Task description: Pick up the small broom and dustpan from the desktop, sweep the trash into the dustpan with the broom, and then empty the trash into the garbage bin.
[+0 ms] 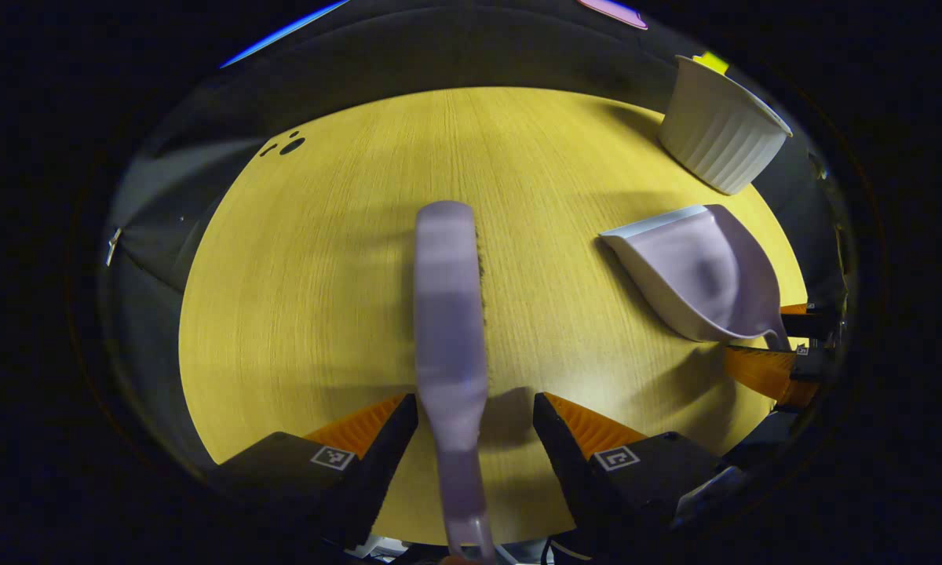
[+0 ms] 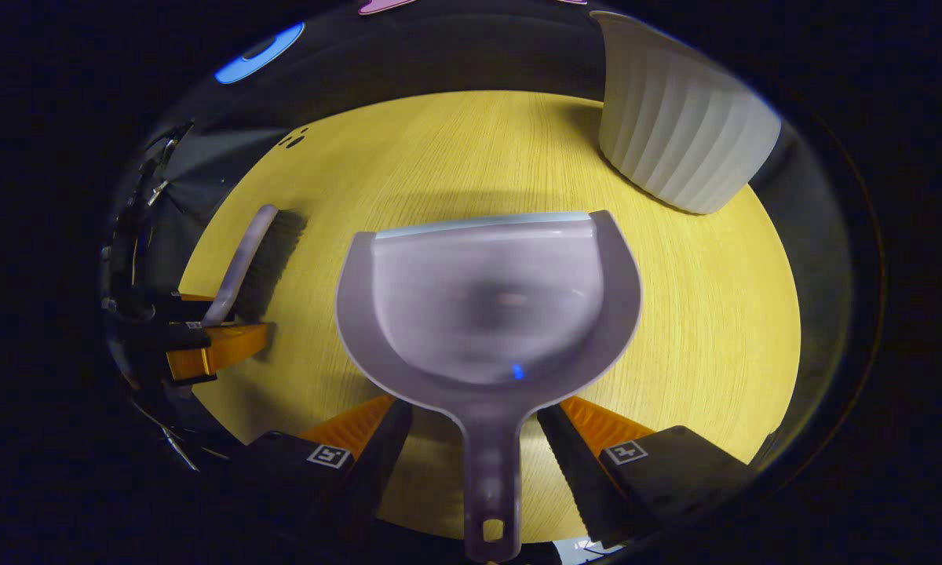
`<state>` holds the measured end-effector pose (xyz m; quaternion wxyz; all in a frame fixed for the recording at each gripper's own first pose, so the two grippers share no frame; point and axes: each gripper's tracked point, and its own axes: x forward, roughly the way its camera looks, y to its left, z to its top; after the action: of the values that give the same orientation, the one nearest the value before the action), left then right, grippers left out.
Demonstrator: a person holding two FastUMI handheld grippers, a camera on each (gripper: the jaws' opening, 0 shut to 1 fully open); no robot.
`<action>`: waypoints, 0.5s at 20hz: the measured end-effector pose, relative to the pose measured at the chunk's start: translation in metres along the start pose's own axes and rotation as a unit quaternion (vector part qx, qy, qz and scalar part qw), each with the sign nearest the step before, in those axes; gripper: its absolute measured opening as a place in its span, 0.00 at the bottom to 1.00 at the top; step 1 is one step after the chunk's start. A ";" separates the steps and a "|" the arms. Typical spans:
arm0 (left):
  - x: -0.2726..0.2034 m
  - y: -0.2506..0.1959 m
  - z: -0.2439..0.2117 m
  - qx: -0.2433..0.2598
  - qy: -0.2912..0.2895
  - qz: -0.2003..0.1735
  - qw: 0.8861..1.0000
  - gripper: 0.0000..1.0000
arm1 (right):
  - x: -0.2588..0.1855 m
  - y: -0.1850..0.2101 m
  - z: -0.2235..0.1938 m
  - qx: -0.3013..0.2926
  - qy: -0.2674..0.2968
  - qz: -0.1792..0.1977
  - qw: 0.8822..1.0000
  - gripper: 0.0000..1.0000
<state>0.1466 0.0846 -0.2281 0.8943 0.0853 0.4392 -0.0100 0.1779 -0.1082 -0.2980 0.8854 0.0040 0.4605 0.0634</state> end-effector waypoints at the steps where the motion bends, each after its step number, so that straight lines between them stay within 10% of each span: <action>1: -0.008 0.000 0.002 0.002 -0.012 0.000 1.000 0.95 | -0.005 -0.001 0.003 0.002 -0.010 -0.002 1.000 1.00; 10: -0.137 -0.008 0.036 -0.039 -0.255 -0.002 0.966 0.95 | -0.106 -0.007 0.044 0.003 -0.178 -0.023 0.984 1.00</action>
<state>0.0895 0.0634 -0.0998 0.9794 0.0439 0.1965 -0.0164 0.1545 -0.1252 -0.1863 0.9546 0.0076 0.2953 0.0396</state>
